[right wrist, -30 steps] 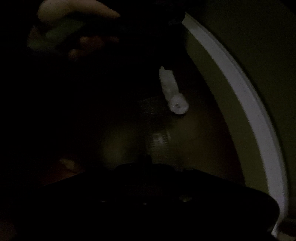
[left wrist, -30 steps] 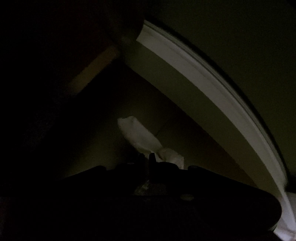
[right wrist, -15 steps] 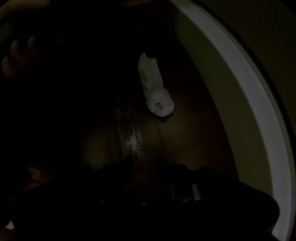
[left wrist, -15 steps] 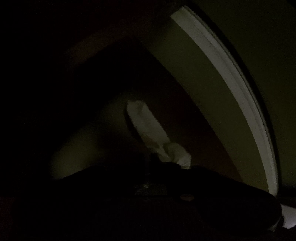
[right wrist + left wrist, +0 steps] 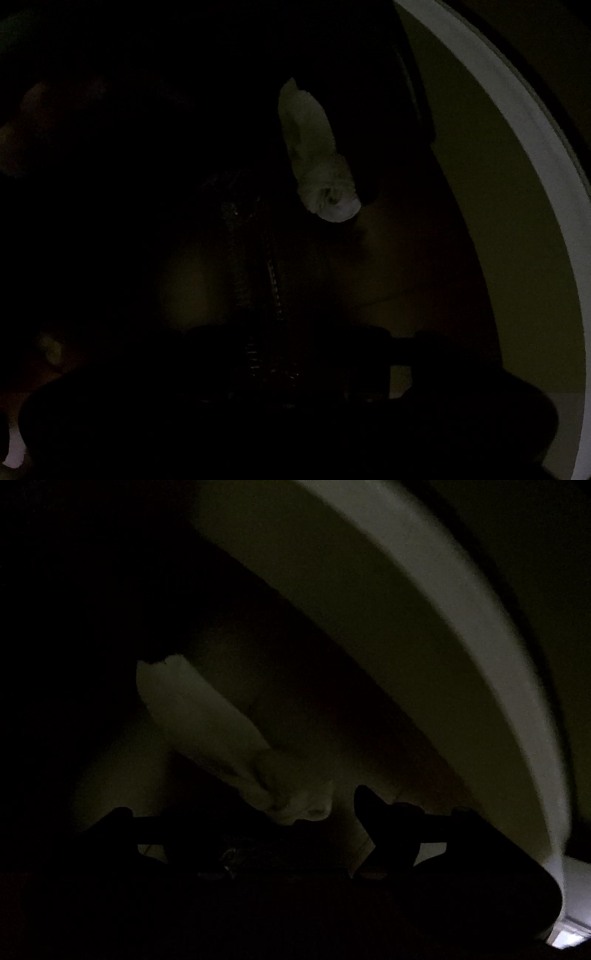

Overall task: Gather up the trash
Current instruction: 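Grasp the white tissue with the left tool while the right tool grasps the clear ribbed tray, then lift the tissue in the left tool and tray in the right tool over the wastebasket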

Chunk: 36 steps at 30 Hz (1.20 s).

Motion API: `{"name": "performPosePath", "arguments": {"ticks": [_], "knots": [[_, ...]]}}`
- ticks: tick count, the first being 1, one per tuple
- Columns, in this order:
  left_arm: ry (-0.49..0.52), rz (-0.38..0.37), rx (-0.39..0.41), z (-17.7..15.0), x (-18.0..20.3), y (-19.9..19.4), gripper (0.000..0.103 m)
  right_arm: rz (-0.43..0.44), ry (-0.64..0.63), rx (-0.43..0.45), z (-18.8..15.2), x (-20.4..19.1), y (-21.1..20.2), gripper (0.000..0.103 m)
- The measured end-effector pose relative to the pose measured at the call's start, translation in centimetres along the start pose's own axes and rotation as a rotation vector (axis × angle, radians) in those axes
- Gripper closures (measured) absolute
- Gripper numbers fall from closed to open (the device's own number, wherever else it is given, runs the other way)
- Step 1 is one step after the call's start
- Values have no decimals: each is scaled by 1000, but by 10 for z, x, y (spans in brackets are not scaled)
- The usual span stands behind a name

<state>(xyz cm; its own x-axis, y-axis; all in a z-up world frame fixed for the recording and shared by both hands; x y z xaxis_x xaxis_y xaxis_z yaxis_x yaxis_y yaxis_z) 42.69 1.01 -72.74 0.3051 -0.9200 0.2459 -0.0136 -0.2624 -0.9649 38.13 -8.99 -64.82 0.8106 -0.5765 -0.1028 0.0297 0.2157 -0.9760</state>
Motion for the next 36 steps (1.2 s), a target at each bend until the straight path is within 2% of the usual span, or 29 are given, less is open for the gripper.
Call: {"name": "performPosePath", "arguments": {"ticks": [5, 7, 8, 9, 11, 14, 17, 21, 24, 29, 34, 36], "knots": [[-10, 23, -9, 3, 4, 9, 30, -28, 6, -17, 2, -2, 11, 59], [3, 46, -5, -3, 9, 4, 32, -24, 13, -15, 3, -3, 16, 62], [10, 59, -3, -3, 12, 2, 40, -26, 8, -12, 4, -5, 17, 62], [17, 67, -3, -12, 4, -10, 50, -32, -2, -12, 5, -7, 18, 67], [7, 72, 1, -12, 3, -10, 60, -25, -16, -17, 7, -11, 22, 99], [-8, 71, 21, -14, 2, -7, 70, -29, -35, -30, 9, -17, 26, 102], [-11, 65, 53, -24, 1, -20, 76, -34, -49, -26, 7, -23, 23, 102], [-26, 43, 81, -30, -2, -39, 78, -28, -58, -34, -1, -34, 13, 102], [-30, 29, 106, -39, -10, -63, 78, -26, -47, -51, -11, -39, -2, 102], [-24, -5, 142, -58, -17, -113, 78, -54, 42, -76, -23, -40, -43, 102], [53, -44, 189, -94, -10, -199, 78, -103, 122, -11, -20, -41, -116, 102], [79, -64, 218, -103, 3, -256, 77, -130, 132, 35, -15, -46, -154, 102]]}}
Point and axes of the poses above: each gripper's, at about its wrist camera, not at the fingertips, and y roughly the way its jaws point, x to its right, z to its top, the point moved 1 cm from there along y, roughly the way its jaws point, and after that the axes turned 8 degrees about -y, right-handed, at the moved point
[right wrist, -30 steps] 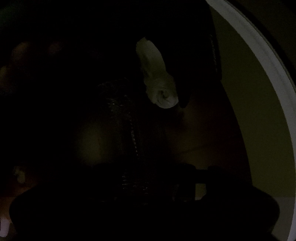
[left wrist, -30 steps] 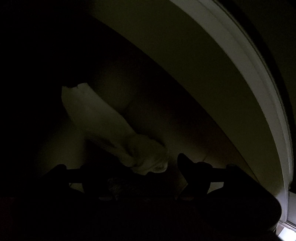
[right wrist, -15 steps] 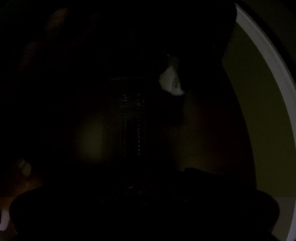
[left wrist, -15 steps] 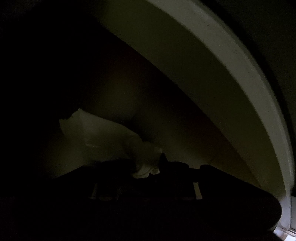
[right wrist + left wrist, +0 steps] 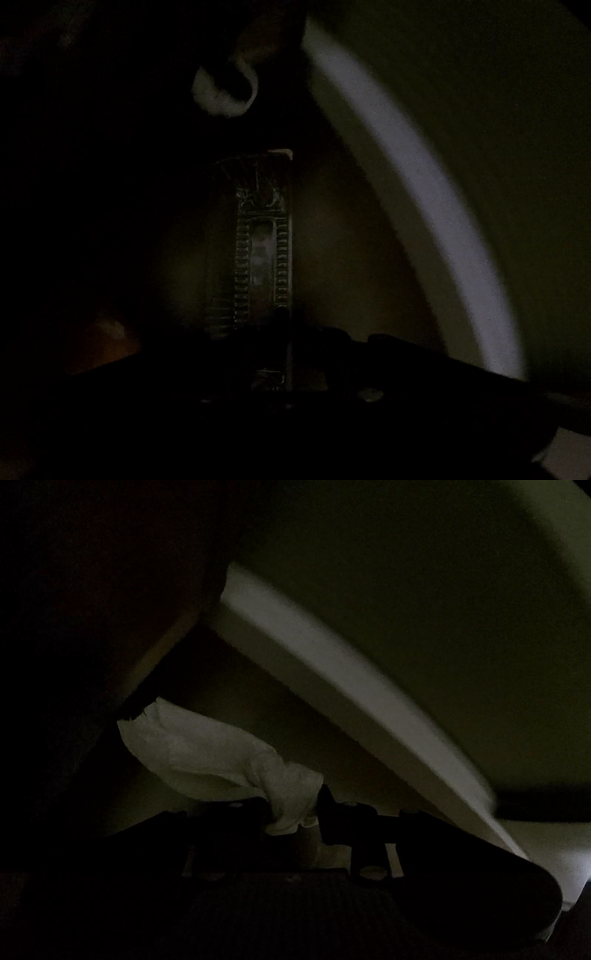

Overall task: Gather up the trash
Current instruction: 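Lift the tissue in the left tool and tray in the right tool over the wastebasket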

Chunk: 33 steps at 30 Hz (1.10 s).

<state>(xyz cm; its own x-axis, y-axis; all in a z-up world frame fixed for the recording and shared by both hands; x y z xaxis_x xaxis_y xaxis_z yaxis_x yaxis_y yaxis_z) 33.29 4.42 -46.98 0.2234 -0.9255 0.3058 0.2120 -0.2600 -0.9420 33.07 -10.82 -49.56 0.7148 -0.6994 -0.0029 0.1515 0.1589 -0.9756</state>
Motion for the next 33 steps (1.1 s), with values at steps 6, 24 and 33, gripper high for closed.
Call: {"name": "performPosePath", "arguments": {"ticks": [6, 24, 33], "knots": [[96, -52, 113, -28, 24, -126, 77, -71, 44, 176, 26, -8, -120, 102], [338, -83, 638, -153, 31, -474, 77, -228, -37, 726, 61, -128, -408, 102], [353, -41, 895, -177, 5, -619, 77, -218, -103, 947, 131, -169, -510, 102]]}}
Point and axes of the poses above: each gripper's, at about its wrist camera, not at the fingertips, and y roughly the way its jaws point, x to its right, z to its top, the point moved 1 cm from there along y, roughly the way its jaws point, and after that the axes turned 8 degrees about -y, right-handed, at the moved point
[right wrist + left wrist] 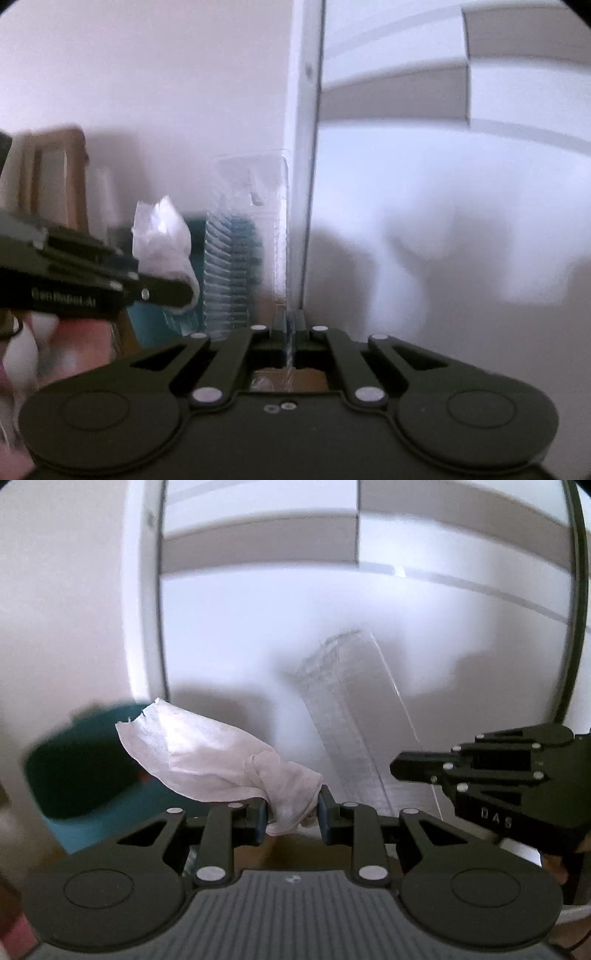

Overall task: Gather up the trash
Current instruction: 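Lift the tissue in the left tool and tray in the right tool over the wastebasket, then open both tools over the teal wastebasket to drop tissue and tray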

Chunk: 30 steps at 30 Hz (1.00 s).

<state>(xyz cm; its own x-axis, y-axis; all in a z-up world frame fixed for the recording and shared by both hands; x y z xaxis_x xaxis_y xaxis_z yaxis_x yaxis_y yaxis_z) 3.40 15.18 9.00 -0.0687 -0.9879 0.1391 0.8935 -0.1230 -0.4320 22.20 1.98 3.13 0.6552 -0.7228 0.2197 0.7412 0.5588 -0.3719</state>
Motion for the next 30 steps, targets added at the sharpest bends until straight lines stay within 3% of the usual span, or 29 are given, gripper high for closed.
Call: {"name": "performPosePath", "arguments": {"ticks": [4, 7, 12, 17, 22, 30], "knots": [[-30, 34, 50, 38, -22, -16, 77, 4, 15, 79, 57, 6, -9, 102], [-81, 45, 60, 60, -46, -18, 77, 11, 33, 101, 87, 1, 9, 102], [-140, 93, 34, 80, -80, 11, 77, 23, 44, 85, 112, -11, 48, 102], [-172, 138, -28, 72, -107, 65, 77, 21, 54, 36, 123, -22, 98, 102], [-205, 184, -109, 64, -131, 101, 77, 18, 59, -29, 113, -41, 134, 102], [-122, 219, -209, 50, -141, 141, 77, 25, 0, -132, 107, -55, 188, 102]]}}
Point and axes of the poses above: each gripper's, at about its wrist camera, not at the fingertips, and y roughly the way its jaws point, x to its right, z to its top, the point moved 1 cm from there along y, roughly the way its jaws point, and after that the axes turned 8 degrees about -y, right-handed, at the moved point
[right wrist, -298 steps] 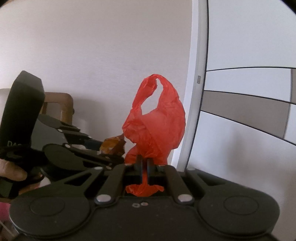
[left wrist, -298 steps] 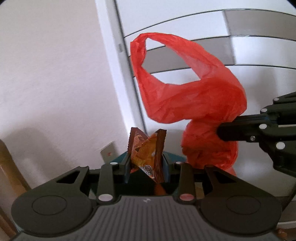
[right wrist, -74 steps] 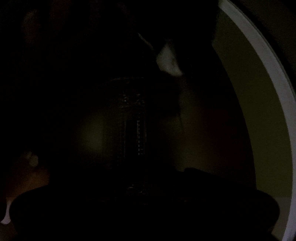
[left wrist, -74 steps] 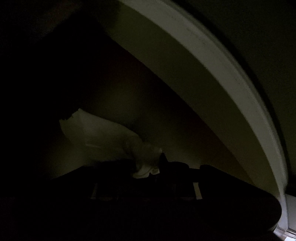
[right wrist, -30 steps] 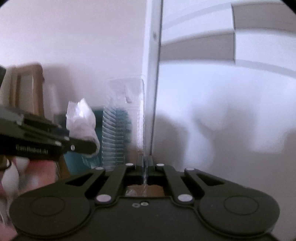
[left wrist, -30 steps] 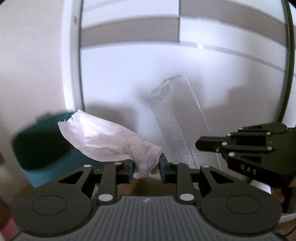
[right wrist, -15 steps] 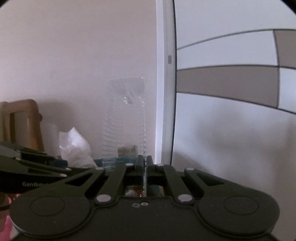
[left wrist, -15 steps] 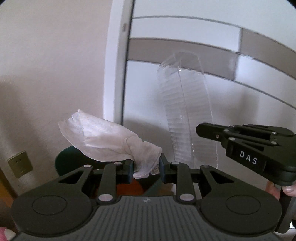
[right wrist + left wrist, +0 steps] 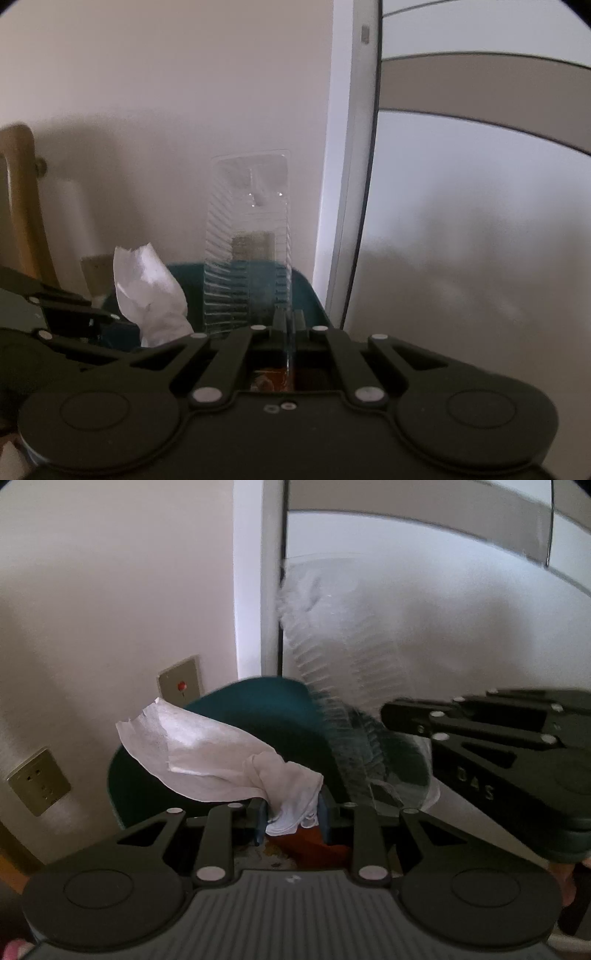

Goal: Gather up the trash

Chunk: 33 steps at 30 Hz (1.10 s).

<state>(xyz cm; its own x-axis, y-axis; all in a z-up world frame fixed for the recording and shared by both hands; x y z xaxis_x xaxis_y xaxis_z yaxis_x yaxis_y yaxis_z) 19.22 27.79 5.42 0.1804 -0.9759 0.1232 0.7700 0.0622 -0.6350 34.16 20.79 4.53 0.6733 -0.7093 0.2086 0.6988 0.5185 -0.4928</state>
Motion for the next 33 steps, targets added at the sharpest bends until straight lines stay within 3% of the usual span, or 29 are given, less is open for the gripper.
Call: {"name": "performPosePath", "arguments": {"ticks": [5, 13, 14, 15, 17, 23, 27, 33], "knots": [[27, 17, -60, 0, -1, 17, 77, 18, -22, -62, -2, -1, 18, 99], [40, 9, -121, -7, 5, 36, 71, 9, -31, -62, -3, 2, 21, 80], [33, 4, -129, -7, 5, 37, 61, 10, -19, -59, -3, 4, 19, 78], [23, 5, -136, -8, 3, 40, 44, 9, -10, -54, -3, 5, 17, 77], [10, 14, -109, -9, 2, 37, 28, 13, -1, -49, -8, 4, 5, 76], [-49, -14, -70, -14, 1, 21, 27, 22, 12, -20, -13, 6, -25, 74], [-35, -9, -10, -21, 9, -3, 27, 42, 24, 19, -14, 8, -52, 63], [-14, 8, 89, -31, 25, -48, 23, 66, 48, 77, -19, 11, -93, 59]]}}
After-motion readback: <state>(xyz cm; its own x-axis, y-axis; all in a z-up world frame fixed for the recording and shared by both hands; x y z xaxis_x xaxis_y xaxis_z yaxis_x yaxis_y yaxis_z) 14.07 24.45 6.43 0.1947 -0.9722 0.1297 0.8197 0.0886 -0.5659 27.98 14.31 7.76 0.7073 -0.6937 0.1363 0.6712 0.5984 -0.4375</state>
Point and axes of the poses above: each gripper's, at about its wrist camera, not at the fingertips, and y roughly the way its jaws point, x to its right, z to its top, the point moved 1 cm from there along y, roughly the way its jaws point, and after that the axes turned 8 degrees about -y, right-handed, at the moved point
